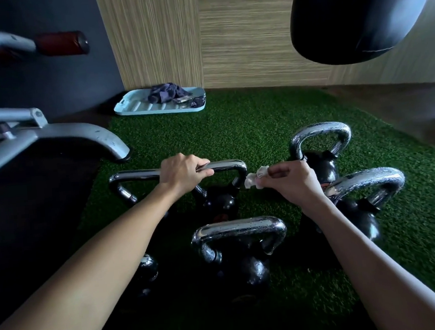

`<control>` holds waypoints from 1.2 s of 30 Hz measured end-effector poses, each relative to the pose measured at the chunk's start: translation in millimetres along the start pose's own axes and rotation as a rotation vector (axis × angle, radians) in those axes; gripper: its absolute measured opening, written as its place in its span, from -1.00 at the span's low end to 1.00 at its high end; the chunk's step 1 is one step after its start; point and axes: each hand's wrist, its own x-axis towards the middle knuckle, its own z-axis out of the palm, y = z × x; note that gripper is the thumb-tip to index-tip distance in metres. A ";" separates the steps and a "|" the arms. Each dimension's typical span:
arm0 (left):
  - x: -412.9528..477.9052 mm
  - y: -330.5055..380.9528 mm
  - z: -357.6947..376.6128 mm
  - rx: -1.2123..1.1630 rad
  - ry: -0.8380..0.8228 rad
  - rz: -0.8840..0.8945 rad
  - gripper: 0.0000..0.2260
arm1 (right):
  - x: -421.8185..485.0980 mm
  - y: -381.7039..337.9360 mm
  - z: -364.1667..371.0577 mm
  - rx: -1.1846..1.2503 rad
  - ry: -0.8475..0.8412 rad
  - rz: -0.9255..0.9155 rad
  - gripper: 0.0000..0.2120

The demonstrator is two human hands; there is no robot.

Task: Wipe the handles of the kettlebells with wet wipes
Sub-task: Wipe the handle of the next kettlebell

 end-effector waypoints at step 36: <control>-155.3 17.0 -78.3 -0.371 -0.379 0.188 -0.67 | -98.8 -26.8 -10.3 -0.539 -0.213 -0.428 -0.74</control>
